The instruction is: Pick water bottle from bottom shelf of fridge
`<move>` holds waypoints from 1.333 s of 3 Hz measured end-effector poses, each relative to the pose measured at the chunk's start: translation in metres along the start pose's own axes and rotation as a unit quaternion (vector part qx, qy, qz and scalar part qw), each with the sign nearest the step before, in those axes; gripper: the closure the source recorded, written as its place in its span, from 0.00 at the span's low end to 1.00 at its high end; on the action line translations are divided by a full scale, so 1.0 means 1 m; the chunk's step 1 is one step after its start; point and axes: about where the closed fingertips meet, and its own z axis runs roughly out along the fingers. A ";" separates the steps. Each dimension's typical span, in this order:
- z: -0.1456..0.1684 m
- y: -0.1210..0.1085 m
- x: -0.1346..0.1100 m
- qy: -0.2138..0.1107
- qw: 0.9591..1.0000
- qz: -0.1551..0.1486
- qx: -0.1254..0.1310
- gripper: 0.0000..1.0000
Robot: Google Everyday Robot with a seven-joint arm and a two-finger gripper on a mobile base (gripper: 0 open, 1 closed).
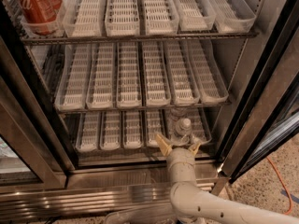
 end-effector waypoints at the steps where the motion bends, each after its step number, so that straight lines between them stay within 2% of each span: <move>1: 0.013 -0.006 -0.003 -0.020 1.000 -0.001 0.012 0.00; 2: 0.025 -0.008 -0.010 -0.040 0.999 -0.004 0.018 0.00; 3: 0.032 -0.010 -0.015 -0.057 0.998 -0.009 0.020 0.19; 4: 0.036 -0.010 -0.020 -0.073 0.997 -0.013 0.017 0.50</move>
Offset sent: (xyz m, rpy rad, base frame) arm 0.0384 -0.0168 0.0093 -0.0328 -0.1103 -0.0741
